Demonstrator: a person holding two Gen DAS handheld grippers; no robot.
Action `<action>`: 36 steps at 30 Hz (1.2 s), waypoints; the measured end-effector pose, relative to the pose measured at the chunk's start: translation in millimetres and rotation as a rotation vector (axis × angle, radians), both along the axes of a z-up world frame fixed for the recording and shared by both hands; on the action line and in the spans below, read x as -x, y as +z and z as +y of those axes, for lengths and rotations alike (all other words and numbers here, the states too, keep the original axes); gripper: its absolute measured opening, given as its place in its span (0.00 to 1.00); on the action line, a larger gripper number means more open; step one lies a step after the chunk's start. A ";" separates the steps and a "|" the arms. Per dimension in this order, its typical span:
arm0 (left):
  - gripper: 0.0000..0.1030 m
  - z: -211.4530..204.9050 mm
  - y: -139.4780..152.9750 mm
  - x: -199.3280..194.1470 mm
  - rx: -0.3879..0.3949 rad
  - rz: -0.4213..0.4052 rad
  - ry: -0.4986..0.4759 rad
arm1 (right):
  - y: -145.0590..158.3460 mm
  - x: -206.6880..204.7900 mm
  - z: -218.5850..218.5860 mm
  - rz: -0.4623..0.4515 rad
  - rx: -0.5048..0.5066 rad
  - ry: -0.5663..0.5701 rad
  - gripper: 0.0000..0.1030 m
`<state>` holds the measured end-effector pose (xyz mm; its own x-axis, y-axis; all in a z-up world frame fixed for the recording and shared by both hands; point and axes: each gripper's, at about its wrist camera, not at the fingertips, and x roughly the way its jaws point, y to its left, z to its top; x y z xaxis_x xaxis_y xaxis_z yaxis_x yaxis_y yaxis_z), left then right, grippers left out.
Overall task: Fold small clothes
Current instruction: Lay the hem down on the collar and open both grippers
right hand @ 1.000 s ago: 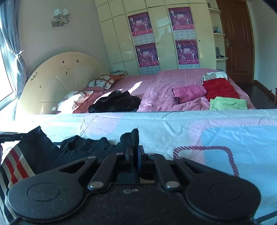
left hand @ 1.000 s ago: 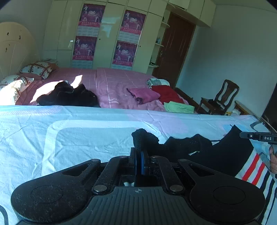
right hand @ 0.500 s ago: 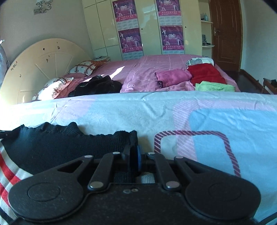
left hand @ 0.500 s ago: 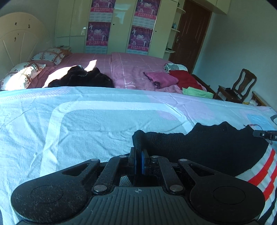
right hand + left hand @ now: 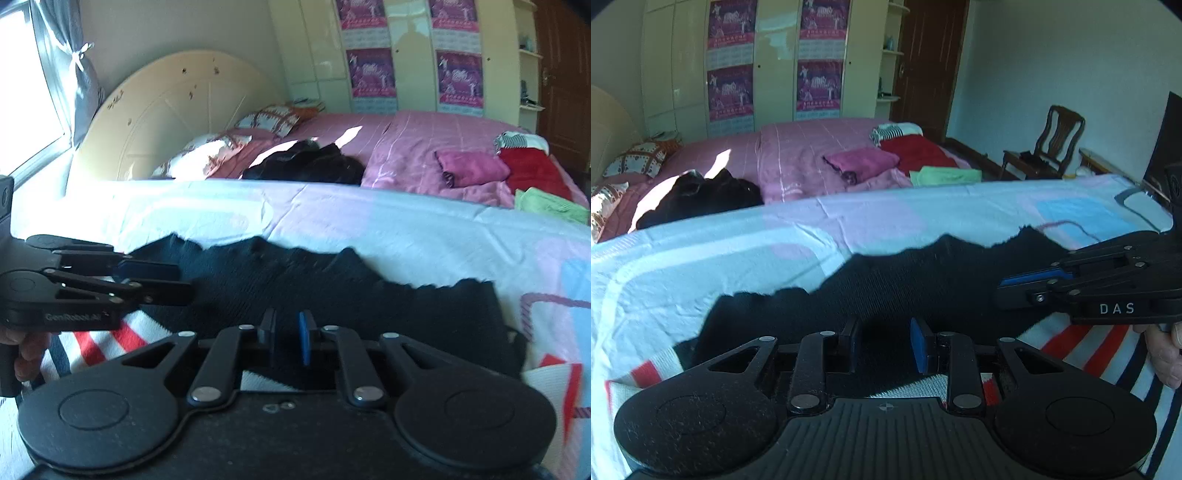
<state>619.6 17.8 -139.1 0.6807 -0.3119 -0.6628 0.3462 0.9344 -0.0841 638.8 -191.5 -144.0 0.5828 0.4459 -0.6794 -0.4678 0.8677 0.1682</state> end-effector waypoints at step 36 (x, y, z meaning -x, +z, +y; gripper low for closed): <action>0.30 25.9 -3.1 121.6 -0.056 -0.059 0.234 | -0.7 97.1 -79.5 -0.030 0.104 -0.300 0.12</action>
<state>498.0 43.7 -142.1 0.7679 -0.1055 -0.6318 0.1230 0.9923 -0.0161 541.7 -271.0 -144.6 0.6984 0.1798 -0.6928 -0.1916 0.9796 0.0612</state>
